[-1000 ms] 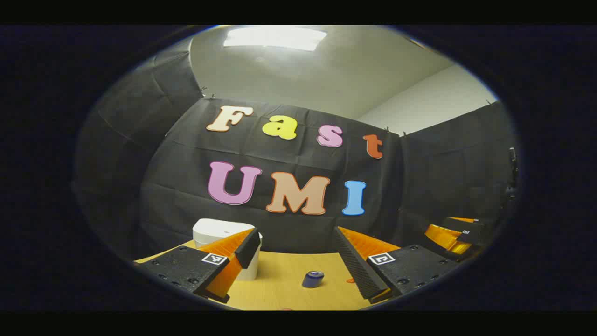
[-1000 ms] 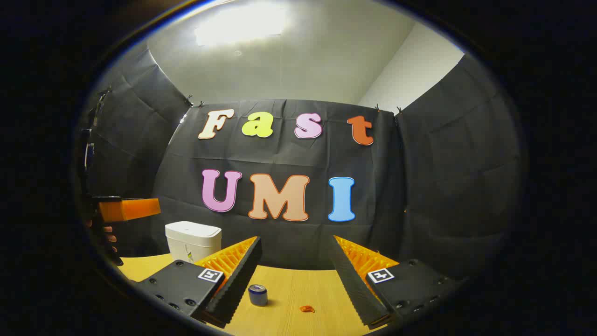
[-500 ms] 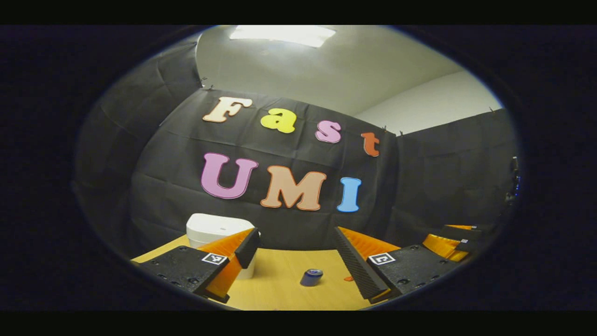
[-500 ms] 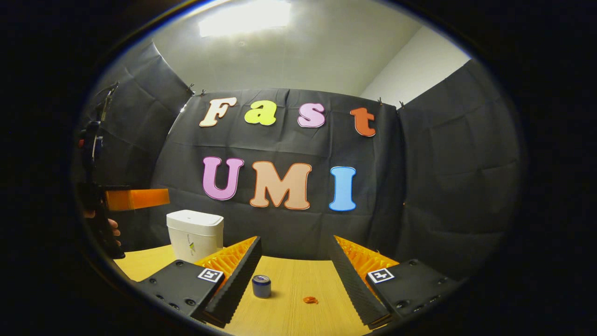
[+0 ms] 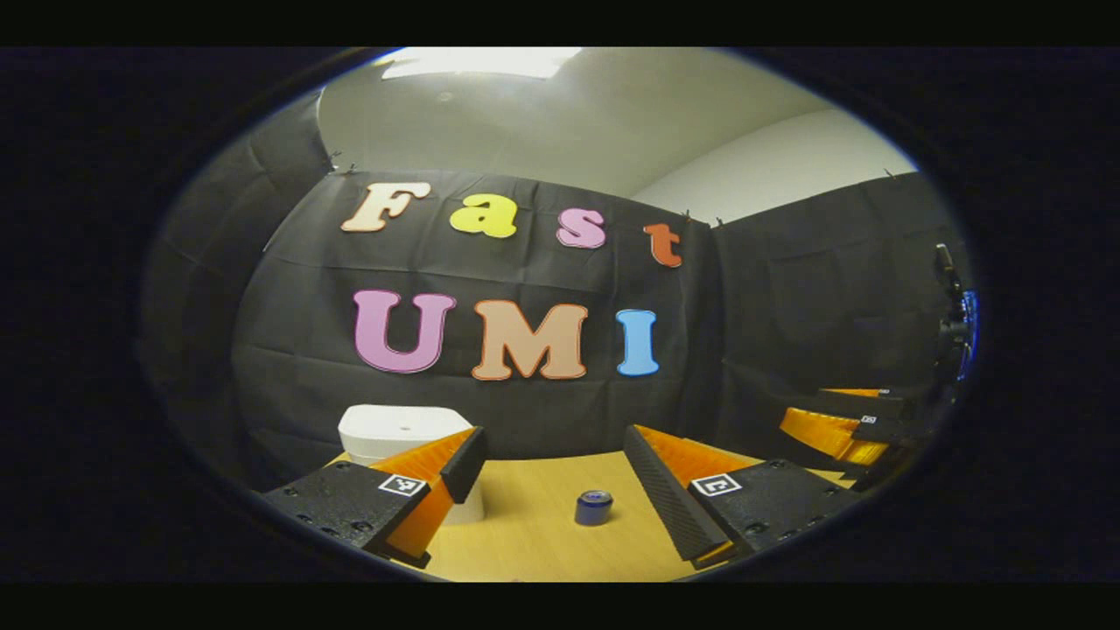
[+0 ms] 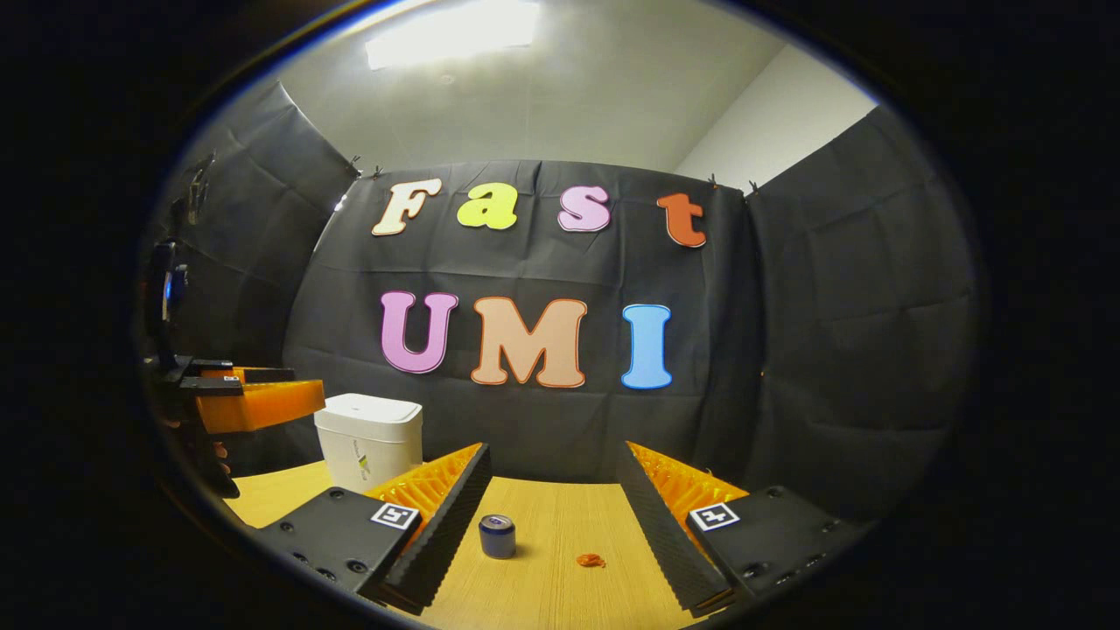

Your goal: Press the lid of the desktop garbage bin to open it, pick up the crumpled paper on the desktop and throw it into the bin, then pick up the pop can on the desktop and drop it into the bin, and finally close the garbage bin lid.

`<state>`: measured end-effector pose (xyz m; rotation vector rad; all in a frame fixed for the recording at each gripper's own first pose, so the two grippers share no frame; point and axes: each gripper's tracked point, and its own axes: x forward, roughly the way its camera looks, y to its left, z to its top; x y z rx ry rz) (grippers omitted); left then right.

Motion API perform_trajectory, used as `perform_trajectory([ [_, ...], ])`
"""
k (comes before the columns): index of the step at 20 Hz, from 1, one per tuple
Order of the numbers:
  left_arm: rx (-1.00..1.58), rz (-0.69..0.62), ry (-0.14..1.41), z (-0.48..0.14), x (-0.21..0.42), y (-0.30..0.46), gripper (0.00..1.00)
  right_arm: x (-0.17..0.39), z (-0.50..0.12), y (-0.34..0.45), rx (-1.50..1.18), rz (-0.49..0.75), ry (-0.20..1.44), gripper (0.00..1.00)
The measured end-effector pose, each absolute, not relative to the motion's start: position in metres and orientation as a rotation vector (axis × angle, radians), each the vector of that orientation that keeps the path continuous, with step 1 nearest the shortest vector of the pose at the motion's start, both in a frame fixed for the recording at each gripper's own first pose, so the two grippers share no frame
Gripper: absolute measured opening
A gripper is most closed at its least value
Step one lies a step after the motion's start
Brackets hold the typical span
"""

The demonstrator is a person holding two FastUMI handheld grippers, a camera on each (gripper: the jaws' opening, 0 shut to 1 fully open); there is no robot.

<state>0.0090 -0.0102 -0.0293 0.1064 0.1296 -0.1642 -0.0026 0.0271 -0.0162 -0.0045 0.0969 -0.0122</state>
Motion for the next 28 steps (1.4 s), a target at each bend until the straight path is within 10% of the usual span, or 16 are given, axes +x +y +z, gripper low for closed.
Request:
perform_trajectory([
  [28, 0.048, -0.034, 0.237, -0.053, -0.007, 0.026, 0.94, -0.013, -0.036, 0.036, 0.032, 0.028, 0.163, 0.96],
])
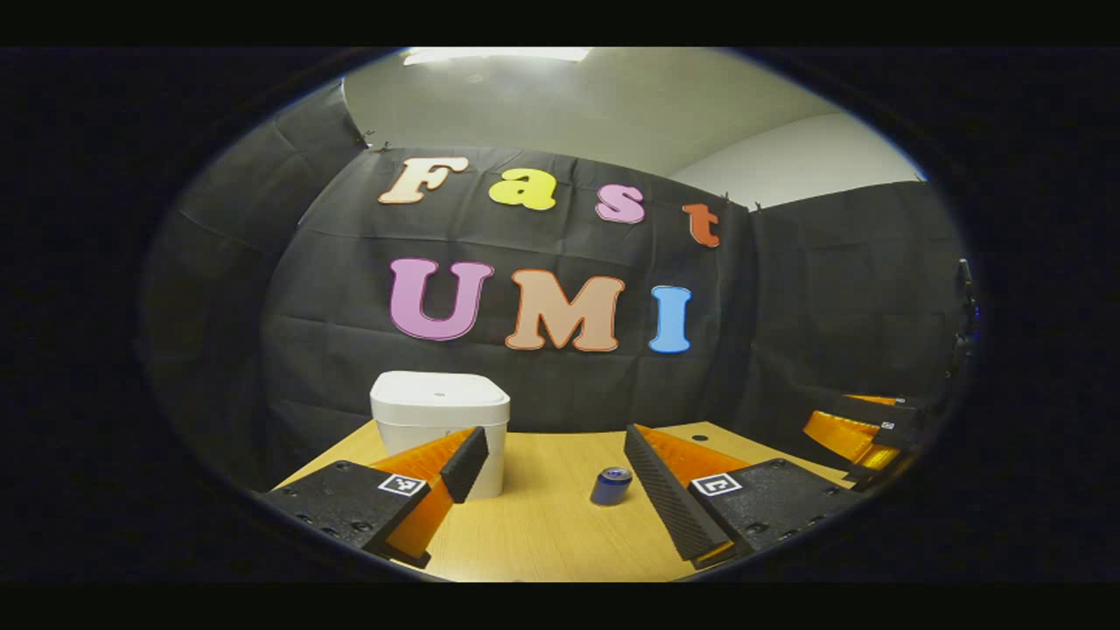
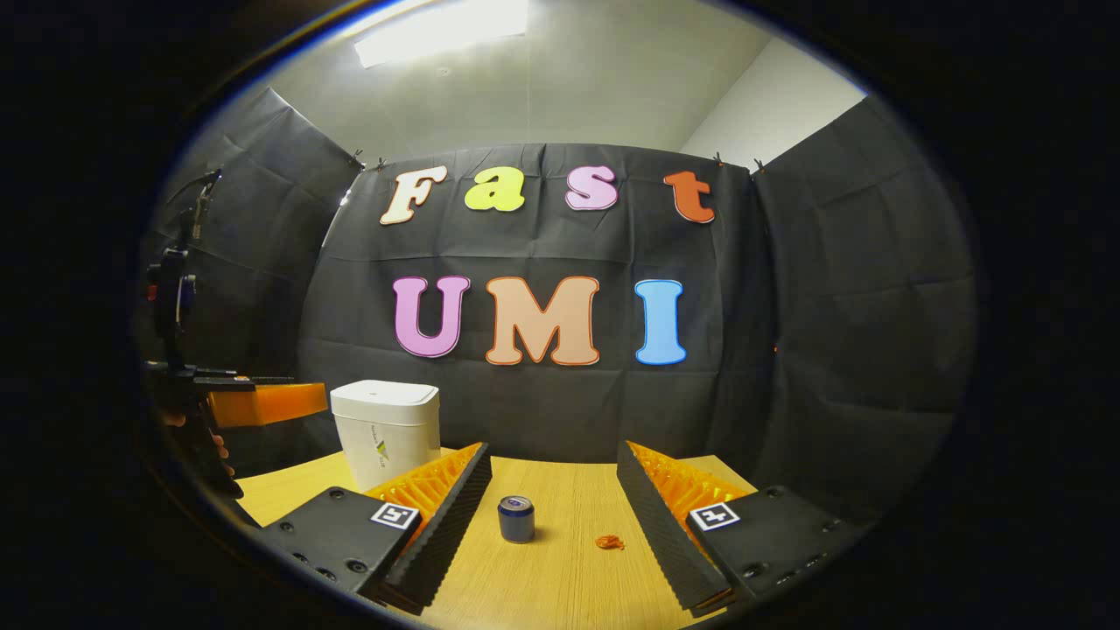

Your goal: Press the lid of the desktop garbage bin to open it, pick up the crumpled paper on the desktop and throw it into the bin, then pick up the pop can on the desktop and drop it into the bin, and finally close the garbage bin lid.

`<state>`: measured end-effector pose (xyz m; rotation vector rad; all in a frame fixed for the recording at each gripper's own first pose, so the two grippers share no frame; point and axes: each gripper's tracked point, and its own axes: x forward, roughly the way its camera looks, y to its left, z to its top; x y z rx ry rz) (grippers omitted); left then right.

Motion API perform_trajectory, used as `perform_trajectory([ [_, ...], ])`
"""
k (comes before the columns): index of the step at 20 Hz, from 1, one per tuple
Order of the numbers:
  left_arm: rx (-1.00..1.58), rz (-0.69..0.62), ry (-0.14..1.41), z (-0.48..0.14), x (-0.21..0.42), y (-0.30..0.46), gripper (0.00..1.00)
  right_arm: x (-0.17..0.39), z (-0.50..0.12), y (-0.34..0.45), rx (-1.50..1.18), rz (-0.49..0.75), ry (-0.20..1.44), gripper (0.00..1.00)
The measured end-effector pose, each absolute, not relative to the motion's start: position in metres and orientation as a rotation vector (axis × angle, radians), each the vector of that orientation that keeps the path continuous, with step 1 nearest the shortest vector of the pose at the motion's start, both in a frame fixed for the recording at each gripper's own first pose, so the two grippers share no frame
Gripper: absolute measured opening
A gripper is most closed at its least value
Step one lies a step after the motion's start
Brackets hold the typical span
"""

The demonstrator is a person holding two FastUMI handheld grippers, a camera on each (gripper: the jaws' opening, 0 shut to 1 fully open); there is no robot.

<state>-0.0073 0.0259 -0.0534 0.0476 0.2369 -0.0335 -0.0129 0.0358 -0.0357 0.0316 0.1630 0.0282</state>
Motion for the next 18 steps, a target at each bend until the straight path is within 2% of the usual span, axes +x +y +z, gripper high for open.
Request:
perform_trajectory([
  [5, 0.059, 0.018, 0.235, -0.057, 0.000, 0.037, 0.92, -0.008, -0.034, 0.034, 0.012, 0.040, 0.163, 0.96],
  [7, 0.064, 0.014, 0.250, -0.062, 0.004, 0.037, 0.80, -0.003, -0.032, 0.035, 0.008, 0.046, 0.156, 0.96],
  [8, 0.070, 0.033, 0.258, -0.064, 0.006, 0.043, 0.67, -0.001, -0.033, 0.036, 0.009, 0.052, 0.155, 0.96],
  [11, 0.094, 0.126, 0.287, -0.072, 0.020, 0.077, 0.21, 0.009, -0.035, 0.040, 0.026, 0.075, 0.163, 0.96],
  [14, 0.060, 0.054, 0.341, -0.080, 0.060, 0.090, 0.00, 0.017, -0.041, 0.047, 0.039, 0.101, 0.178, 0.96],
  [18, 0.100, -0.043, 0.441, -0.083, 0.134, 0.132, 0.00, 0.021, -0.056, 0.053, 0.021, 0.120, 0.220, 0.96],
])
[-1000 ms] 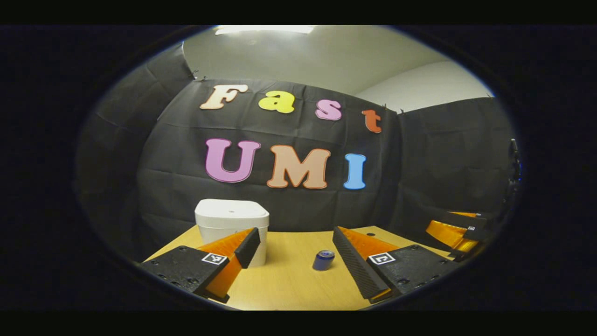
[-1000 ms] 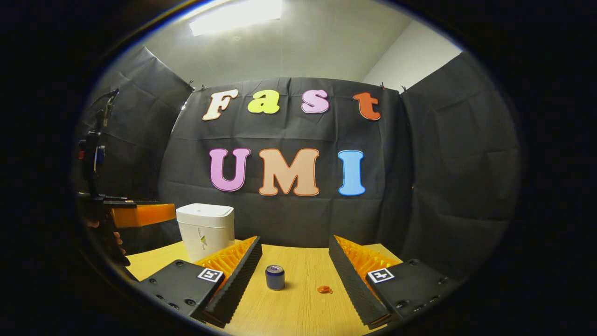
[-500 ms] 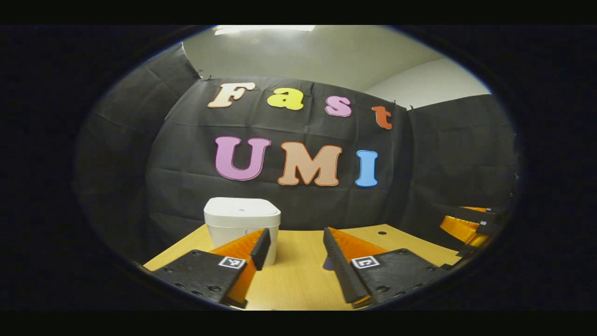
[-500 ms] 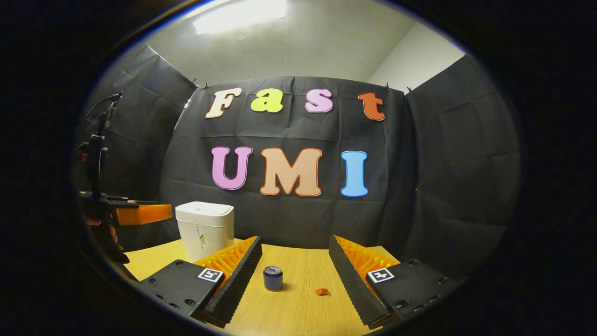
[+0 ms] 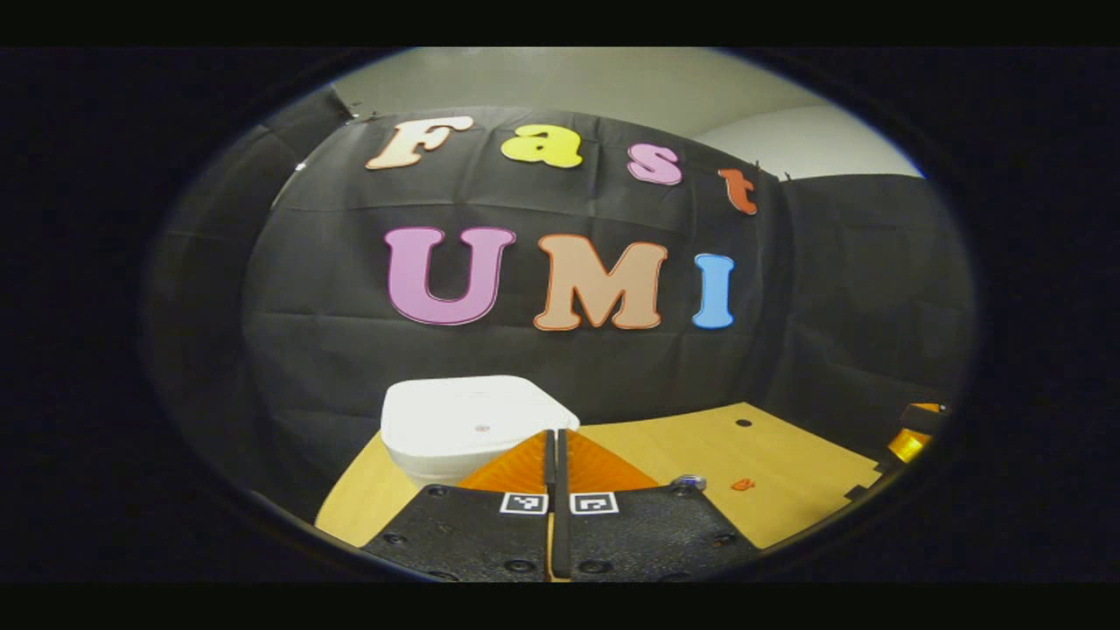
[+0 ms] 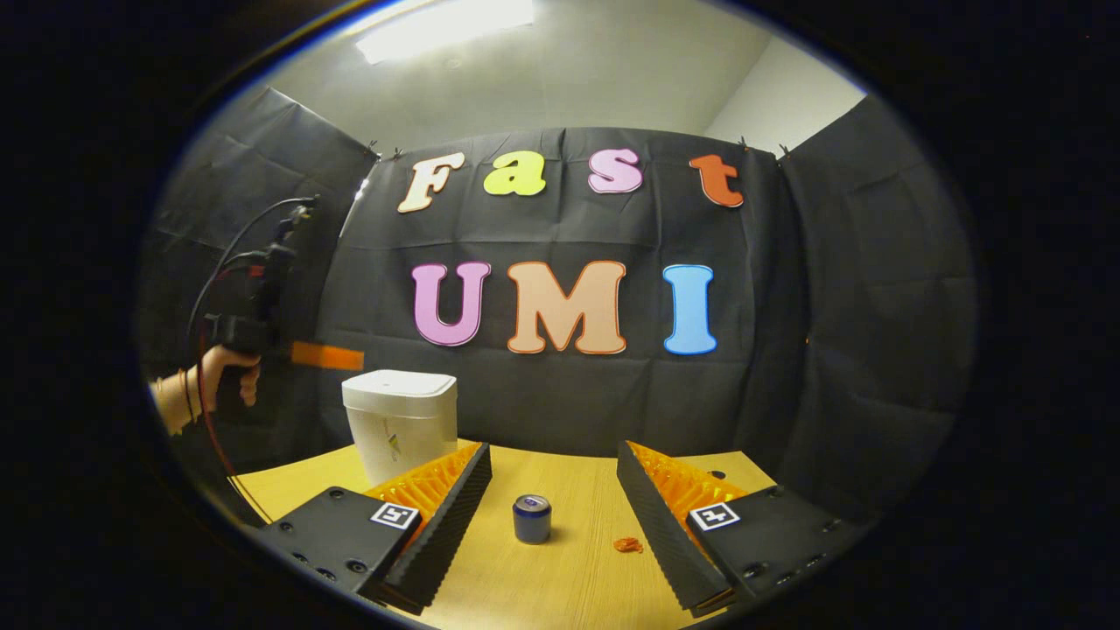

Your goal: Press the lid of the desktop garbage bin to open it, pick up the crumpled paper on the desktop and throw it into the bin, then pick up the pop can on the desktop and drop it into the bin, and finally close the garbage bin lid.

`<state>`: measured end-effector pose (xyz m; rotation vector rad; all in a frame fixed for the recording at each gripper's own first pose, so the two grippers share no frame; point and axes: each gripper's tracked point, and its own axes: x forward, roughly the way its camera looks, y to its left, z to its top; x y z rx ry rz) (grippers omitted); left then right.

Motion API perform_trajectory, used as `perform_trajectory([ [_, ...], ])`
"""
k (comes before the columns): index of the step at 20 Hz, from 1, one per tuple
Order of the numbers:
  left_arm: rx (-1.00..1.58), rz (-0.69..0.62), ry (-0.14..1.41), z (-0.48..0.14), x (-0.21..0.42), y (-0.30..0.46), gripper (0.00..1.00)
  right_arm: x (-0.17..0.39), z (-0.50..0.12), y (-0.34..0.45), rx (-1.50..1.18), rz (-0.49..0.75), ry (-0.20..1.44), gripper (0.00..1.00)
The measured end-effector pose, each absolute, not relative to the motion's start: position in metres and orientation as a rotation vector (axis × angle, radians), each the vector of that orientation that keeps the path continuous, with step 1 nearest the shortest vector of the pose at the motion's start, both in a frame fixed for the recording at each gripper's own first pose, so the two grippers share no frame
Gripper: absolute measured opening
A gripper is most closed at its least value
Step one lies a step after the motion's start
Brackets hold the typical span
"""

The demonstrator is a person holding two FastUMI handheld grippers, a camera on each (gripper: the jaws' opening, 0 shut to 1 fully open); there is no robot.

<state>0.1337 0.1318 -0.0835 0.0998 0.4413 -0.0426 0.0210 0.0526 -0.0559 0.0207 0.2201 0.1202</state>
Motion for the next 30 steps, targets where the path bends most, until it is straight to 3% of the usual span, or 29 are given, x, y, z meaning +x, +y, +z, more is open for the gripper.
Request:
perform_trajectory([
  [4, 0.062, -0.037, 0.604, -0.118, 0.177, 0.179, 0.00, 0.019, -0.066, 0.066, 0.100, 0.150, 0.274, 0.96],
  [9, 0.030, -0.024, 0.711, -0.148, 0.188, 0.200, 0.00, 0.021, -0.077, 0.058, 0.114, 0.127, 0.325, 0.96],
  [19, -0.090, -0.031, 0.738, -0.154, 0.183, 0.201, 0.00, 0.007, -0.084, 0.062, 0.087, 0.135, 0.353, 0.96],
  [23, 0.099, -0.018, 0.696, -0.146, 0.188, 0.208, 0.00, -0.001, -0.076, 0.060, 0.075, 0.128, 0.334, 1.00],
  [26, 0.123, -0.014, 0.669, -0.136, 0.191, 0.197, 0.00, -0.007, -0.072, 0.053, 0.071, 0.105, 0.330, 0.96],
  [27, 0.111, -0.022, 0.641, -0.130, 0.193, 0.192, 0.07, -0.009, -0.073, 0.051, 0.068, 0.098, 0.333, 0.96],
  [28, 0.101, -0.023, 0.595, -0.117, 0.195, 0.188, 0.19, -0.011, -0.075, 0.049, 0.067, 0.092, 0.339, 0.96],
  [30, 0.085, -0.007, 0.480, -0.085, 0.199, 0.189, 0.29, -0.016, -0.077, 0.048, 0.074, 0.087, 0.350, 0.96],
])
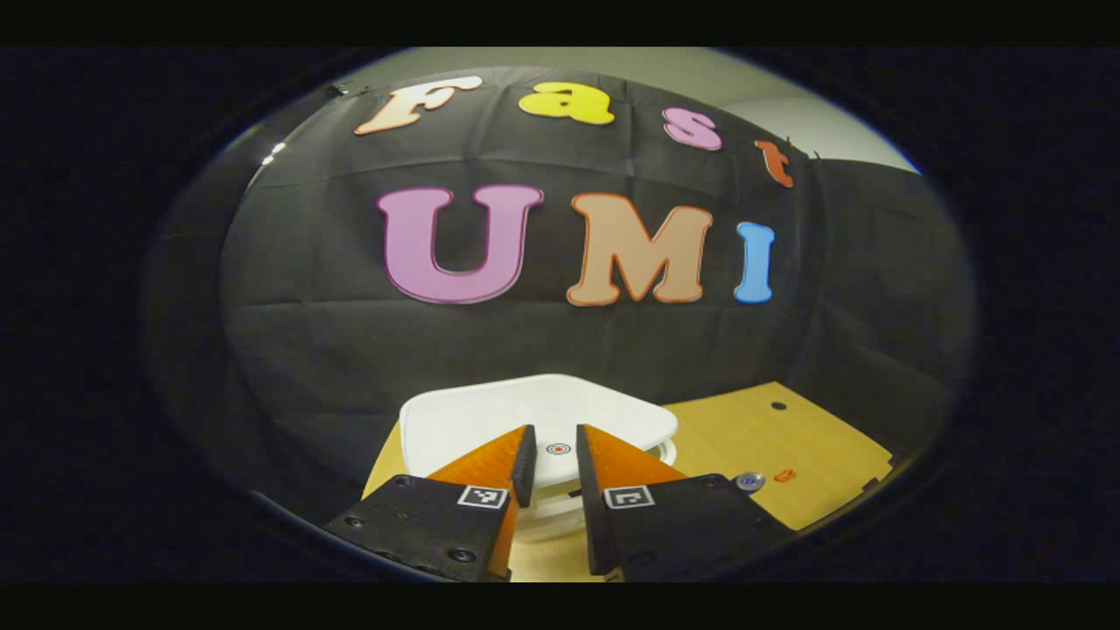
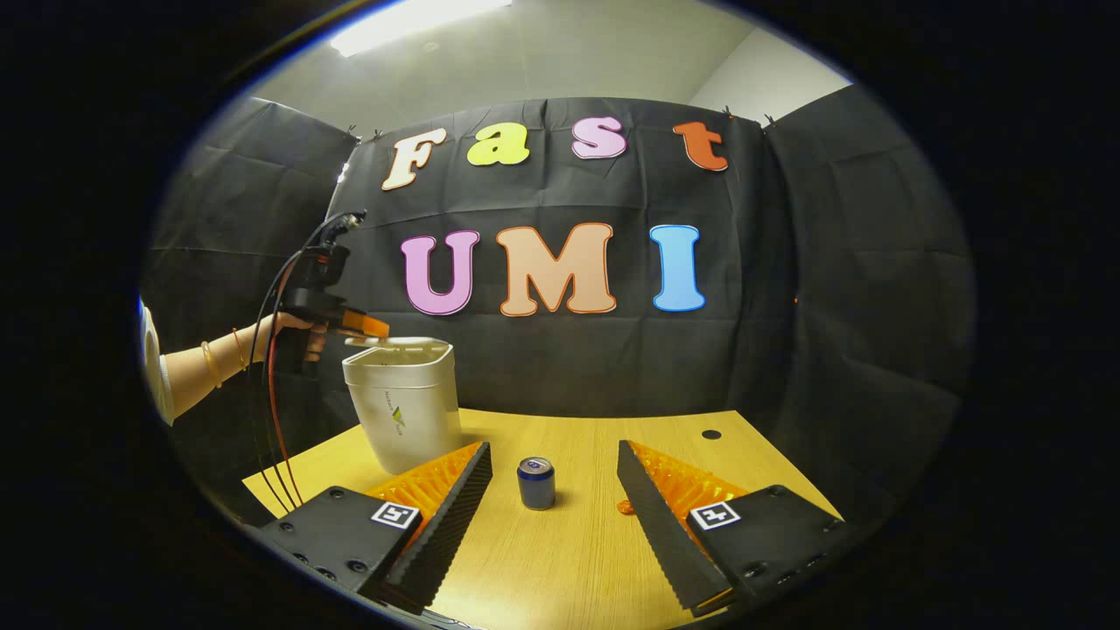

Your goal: Press the lid of the desktop garbage bin to open it, pick up the crumpled paper on the desktop and throw it into the bin, then pick up the pop can on the desktop and drop it into the bin, and finally close the garbage bin lid.

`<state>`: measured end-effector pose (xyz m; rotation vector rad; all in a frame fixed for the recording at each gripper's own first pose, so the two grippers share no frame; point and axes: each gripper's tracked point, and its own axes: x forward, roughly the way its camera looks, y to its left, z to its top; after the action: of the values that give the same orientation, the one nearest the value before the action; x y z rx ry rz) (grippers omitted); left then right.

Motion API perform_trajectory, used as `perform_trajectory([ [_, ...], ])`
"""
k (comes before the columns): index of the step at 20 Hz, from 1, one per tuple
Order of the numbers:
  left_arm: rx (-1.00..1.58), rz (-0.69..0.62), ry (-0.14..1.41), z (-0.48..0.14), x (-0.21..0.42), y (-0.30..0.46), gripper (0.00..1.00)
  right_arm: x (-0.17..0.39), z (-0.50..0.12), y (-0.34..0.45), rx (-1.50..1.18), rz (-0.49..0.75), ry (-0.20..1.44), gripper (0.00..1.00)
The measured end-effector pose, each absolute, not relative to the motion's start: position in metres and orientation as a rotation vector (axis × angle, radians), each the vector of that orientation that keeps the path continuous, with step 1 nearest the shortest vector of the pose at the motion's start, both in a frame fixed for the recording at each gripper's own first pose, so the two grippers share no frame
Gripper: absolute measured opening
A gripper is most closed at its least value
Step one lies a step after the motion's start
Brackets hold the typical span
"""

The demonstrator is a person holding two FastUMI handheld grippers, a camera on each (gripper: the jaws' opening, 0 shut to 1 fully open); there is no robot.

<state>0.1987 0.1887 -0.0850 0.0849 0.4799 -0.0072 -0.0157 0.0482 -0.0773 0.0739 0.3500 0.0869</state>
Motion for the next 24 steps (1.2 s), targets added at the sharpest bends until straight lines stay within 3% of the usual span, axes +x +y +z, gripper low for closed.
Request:
perform_trajectory([
  [1, 0.069, -0.002, 0.435, -0.069, 0.200, 0.188, 0.25, -0.018, -0.077, 0.048, 0.077, 0.087, 0.354, 0.96],
  [2, 0.053, 0.001, 0.402, -0.057, 0.198, 0.183, 0.31, -0.020, -0.077, 0.047, 0.078, 0.088, 0.356, 0.96],
  [3, 0.038, -0.005, 0.377, -0.045, 0.194, 0.179, 0.27, -0.020, -0.077, 0.047, 0.076, 0.089, 0.355, 0.96],
  [6, 0.019, -0.063, 0.276, -0.004, 0.170, 0.150, 0.26, -0.022, -0.076, 0.047, 0.069, 0.093, 0.348, 0.96],
  [7, 0.027, -0.087, 0.236, 0.008, 0.161, 0.139, 0.32, -0.023, -0.077, 0.047, 0.070, 0.098, 0.350, 0.96],
  [9, 0.068, -0.133, 0.179, 0.021, 0.138, 0.115, 0.27, -0.023, -0.081, 0.048, 0.076, 0.107, 0.358, 0.96],
  [11, 0.120, -0.180, 0.172, 0.019, 0.113, 0.088, 0.36, -0.020, -0.088, 0.044, 0.078, 0.107, 0.365, 0.96],
  [14, 0.141, -0.179, 0.159, 0.010, 0.084, 0.064, 0.95, -0.011, -0.105, 0.031, 0.061, 0.098, 0.379, 0.96],
  [21, 0.115, -0.029, 0.200, -0.018, 0.021, 0.051, 0.99, 0.060, -0.196, -0.016, 0.007, 0.090, 0.456, 0.96],
  [22, 0.121, -0.010, 0.220, -0.022, 0.015, 0.052, 0.90, 0.079, -0.217, -0.018, 0.023, 0.102, 0.496, 0.96],
  [23, 0.127, 0.014, 0.243, -0.025, 0.010, 0.054, 0.99, 0.096, -0.242, -0.020, 0.045, 0.110, 0.554, 0.97],
  [24, 0.134, 0.047, 0.254, -0.027, 0.004, 0.058, 0.99, 0.111, -0.265, -0.023, 0.058, 0.121, 0.612, 0.96],
])
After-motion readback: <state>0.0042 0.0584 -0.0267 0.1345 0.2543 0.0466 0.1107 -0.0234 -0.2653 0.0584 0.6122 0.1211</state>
